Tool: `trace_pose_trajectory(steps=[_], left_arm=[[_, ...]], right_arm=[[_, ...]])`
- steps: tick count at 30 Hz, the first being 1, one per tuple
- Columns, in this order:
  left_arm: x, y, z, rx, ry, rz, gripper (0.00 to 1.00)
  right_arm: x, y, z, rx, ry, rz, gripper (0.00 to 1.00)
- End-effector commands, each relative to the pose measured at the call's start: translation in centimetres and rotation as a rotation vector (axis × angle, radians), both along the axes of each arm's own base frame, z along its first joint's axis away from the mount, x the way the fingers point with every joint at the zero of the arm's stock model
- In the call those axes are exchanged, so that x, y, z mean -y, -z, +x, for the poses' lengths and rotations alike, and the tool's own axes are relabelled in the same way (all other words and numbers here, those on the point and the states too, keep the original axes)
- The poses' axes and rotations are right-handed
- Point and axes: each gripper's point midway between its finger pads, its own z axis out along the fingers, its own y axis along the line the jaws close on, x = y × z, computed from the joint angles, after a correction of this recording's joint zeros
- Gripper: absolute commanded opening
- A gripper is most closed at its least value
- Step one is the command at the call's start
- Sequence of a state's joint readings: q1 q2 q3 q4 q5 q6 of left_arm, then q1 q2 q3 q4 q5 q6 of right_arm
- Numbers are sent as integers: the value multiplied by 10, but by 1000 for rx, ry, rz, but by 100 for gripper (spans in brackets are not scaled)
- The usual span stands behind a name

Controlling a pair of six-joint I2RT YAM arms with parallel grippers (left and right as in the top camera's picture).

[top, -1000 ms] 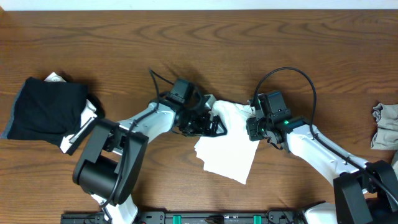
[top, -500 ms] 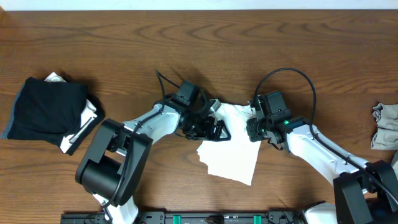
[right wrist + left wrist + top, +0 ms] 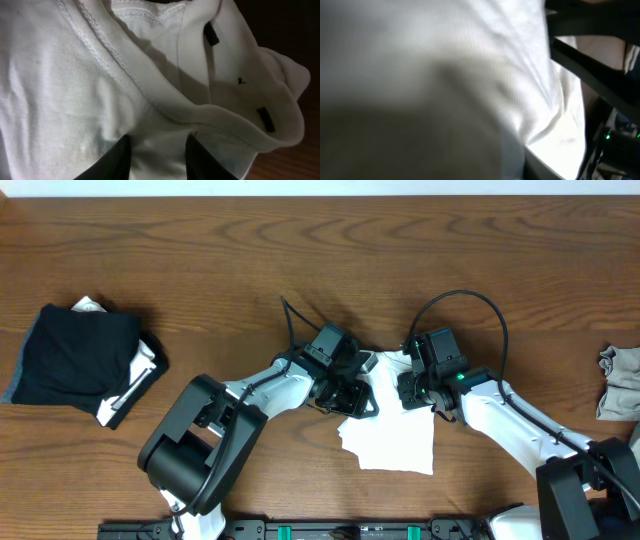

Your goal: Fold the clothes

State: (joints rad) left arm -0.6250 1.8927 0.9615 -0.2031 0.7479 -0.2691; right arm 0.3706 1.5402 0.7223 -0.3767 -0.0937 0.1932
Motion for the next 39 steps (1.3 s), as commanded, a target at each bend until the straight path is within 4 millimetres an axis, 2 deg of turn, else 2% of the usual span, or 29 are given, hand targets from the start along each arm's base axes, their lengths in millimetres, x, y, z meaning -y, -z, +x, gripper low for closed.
trace_pose_trajectory(steps=[1, 5, 10, 12, 14, 18, 22, 27, 31, 34, 39], left_arm=[[-5, 11, 1, 6, -11, 37, 26], [-6, 10, 5, 11, -20, 32, 13], [-19, 2, 17, 13, -69, 33, 6], [-36, -1, 24, 23, -115, 86, 6], [-61, -3, 33, 57, -158, 176, 6], [-122, -20, 51, 160, -211, 391, 6], [-187, -56, 71, 286, -235, 615, 6], [-267, -117, 94, 413, -318, 897, 6], [-308, -166, 111, 494, -404, 997, 6], [-325, -193, 124, 554, -435, 1015, 6], [-366, -239, 137, 637, -557, 1130, 6]], right_arm=[[-1, 2, -3, -6, -20, -8, 34], [-1, 3, -4, -10, -20, -9, 34], [0, 0, -1, -3, -14, -6, 32], [4, -9, 4, 14, 14, 5, 32], [10, -26, 12, 43, 63, 26, 33], [30, -65, 21, 117, 130, 48, 36], [50, -90, 13, 161, 147, 39, 38], [61, -95, -9, 124, 142, 14, 38], [63, -90, -21, 72, 140, -1, 38], [64, -89, -24, 60, 140, -4, 38], [64, -89, -24, 59, 140, -5, 38]])
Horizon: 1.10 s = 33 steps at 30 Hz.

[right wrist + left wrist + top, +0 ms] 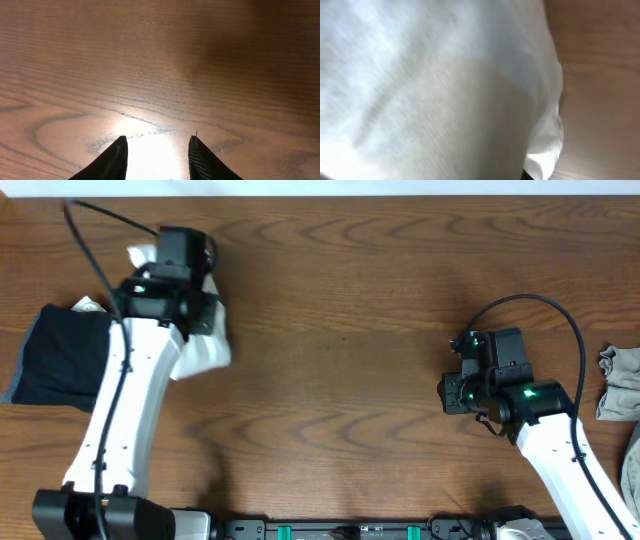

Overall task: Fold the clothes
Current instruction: 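Carry the folded white shirt left with the left gripper onto the black stack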

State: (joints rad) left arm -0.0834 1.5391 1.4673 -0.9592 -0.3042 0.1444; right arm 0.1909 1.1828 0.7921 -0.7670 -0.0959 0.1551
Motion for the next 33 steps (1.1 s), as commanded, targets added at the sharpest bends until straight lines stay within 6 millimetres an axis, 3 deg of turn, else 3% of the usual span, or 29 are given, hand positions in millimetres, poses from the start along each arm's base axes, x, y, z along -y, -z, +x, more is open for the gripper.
trace_pose_trajectory(steps=[1, 5, 11, 23, 33], left_arm=[[-38, -46, 7, 104, -72, 135, 5], [-63, -64, 10, 162, -144, 132, 6], [-99, -67, 7, 215, -272, 78, 6], [-149, -49, 0, 240, -389, -114, 6], [-180, -7, -3, 156, -492, -156, 6]], right_arm=[[2, -4, 2, 15, -4, -5, 38], [2, -4, 2, 15, -4, -5, 39], [3, -4, 0, 7, -4, -7, 39], [3, -2, -3, -6, -4, -9, 39], [4, -1, -5, -15, -4, -11, 38]])
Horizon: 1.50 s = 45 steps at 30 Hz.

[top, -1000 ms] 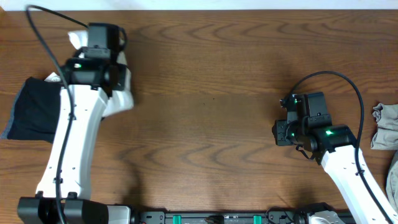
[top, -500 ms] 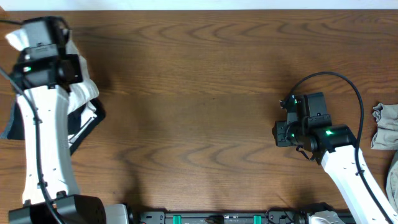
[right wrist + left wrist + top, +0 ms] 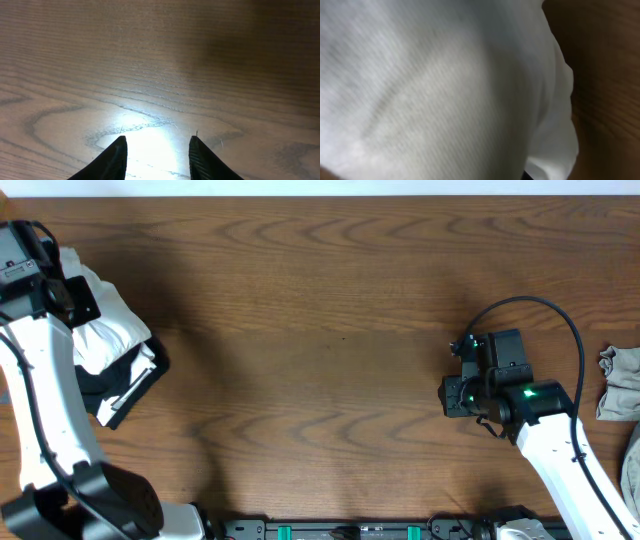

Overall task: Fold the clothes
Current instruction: 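Carry the folded white shirt left with the left gripper onto the black stack, then lower the shirt onto the stack and open the left gripper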

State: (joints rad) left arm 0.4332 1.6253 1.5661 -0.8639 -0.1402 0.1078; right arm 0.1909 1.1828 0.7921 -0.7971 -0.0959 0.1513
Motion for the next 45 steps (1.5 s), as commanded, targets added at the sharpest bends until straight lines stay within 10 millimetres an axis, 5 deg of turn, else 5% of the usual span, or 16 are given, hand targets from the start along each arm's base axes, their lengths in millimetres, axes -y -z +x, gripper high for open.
trace_pose_trajectory(steps=[1, 16, 19, 23, 30, 38, 39, 43, 45], left_arm=[[-8, 6, 5, 4, -32, -21, 6], [-27, 22, -9, -20, -141, -68, 8], [-33, 26, -22, -22, -230, -108, 80], [-35, 31, -31, 14, -317, -214, 98], [-35, 33, -37, 57, -361, -331, 98], [-16, 17, 3, 220, -188, -462, 99], [-13, 12, 10, 252, -152, -476, 95], [5, -8, 34, 374, -24, -581, 41], [10, -14, 38, 410, 11, -631, 22]], right_arm=[[2, -4, 2, 13, 0, -4, 39], [2, -4, 1, 11, 0, -4, 41], [2, -4, 1, 11, 0, -4, 41], [2, -3, 1, 9, 0, -5, 41], [2, 1, 1, -7, 0, -7, 41], [2, 3, 1, -18, 0, -9, 41], [2, 3, 1, -18, 0, -9, 41], [2, 3, 1, -18, 0, -9, 41], [2, 3, 1, -18, 0, -9, 41]])
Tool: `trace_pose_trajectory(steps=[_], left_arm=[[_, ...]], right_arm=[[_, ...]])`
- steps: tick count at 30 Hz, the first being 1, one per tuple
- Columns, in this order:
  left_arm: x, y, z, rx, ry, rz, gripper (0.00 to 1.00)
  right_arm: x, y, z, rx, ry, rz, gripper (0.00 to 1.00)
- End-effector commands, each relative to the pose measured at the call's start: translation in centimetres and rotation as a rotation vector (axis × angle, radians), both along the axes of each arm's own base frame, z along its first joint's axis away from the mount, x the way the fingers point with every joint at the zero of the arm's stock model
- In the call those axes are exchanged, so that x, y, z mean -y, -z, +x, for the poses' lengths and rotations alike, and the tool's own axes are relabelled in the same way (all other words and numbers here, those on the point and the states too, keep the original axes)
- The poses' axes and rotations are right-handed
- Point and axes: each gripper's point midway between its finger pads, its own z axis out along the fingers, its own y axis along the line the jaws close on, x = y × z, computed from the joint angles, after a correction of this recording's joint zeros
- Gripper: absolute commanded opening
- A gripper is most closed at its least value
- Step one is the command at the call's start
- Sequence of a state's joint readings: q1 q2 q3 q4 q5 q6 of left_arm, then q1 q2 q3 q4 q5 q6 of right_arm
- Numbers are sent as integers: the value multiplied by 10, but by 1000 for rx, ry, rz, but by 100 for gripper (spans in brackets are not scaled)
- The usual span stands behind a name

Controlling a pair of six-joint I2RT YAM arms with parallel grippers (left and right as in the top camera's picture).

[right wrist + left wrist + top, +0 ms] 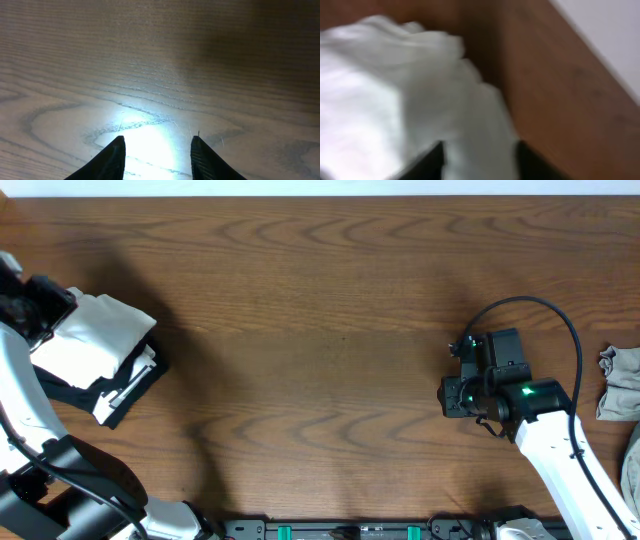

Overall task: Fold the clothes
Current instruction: 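Lower the shirt onto the stack and open the left gripper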

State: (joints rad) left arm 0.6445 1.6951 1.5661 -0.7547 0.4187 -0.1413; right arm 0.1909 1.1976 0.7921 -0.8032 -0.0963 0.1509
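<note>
A folded white garment [95, 335] lies on top of a stack of dark folded clothes [115, 395] at the table's left edge. In the left wrist view the white garment [395, 100] fills the left half, rumpled at its near edge. My left gripper [45, 308] sits at the garment's left side, and in its own view the left gripper [480, 162] is open, the cloth lying beneath the gap. My right gripper [455, 395] hangs open over bare wood at the right; the right gripper [157, 160] holds nothing.
A crumpled grey garment [620, 380] lies at the table's right edge, with more grey cloth [632, 470] below it. The white wall edge [610, 40] shows beyond the table's far side. The right arm's black cable [540, 310] loops above it.
My left gripper has let go of the white garment and drawn back from it; the garment now rests spread on the dark stack. The right gripper has not moved.
Both grippers were on the white garment at the table's middle. Then my left gripper held it up at the far left while the right stood open over bare wood. Then the garment was over the dark stack, and now it lies there, released.
</note>
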Motion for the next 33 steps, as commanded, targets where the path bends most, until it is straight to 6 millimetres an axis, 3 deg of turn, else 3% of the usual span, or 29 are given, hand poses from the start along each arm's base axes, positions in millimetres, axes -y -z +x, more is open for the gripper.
trace_pose_trajectory(steps=[1, 2, 7, 12, 18, 21, 26, 30, 33], left_arm=[[18, -20, 13, 126, 100, -113, 19], [13, -17, 11, 120, 81, -126, 14], [-9, 17, -5, 59, 12, -181, 14], [-29, 73, -30, -34, -75, -283, 14], [-24, 141, -47, -118, -93, -457, 14], [-20, 159, -55, -165, -111, -511, 6], [-27, 151, -58, -147, -126, -499, 6], [-28, 127, -54, -77, -112, -487, 8], [-19, 95, -45, 27, -46, -490, 24]], right_arm=[[2, -1, 2, 2, 0, -6, 41], [2, -1, 2, 1, 0, -6, 41], [2, -1, 2, 1, 0, -6, 41], [2, 0, 1, -6, 0, -7, 41], [3, 1, -2, -16, 0, -9, 41], [3, 1, -3, -22, 0, -10, 41], [3, 1, -4, -23, 0, -11, 41], [3, 1, -1, -14, 0, -9, 42], [3, 0, -1, -12, 0, -8, 48]])
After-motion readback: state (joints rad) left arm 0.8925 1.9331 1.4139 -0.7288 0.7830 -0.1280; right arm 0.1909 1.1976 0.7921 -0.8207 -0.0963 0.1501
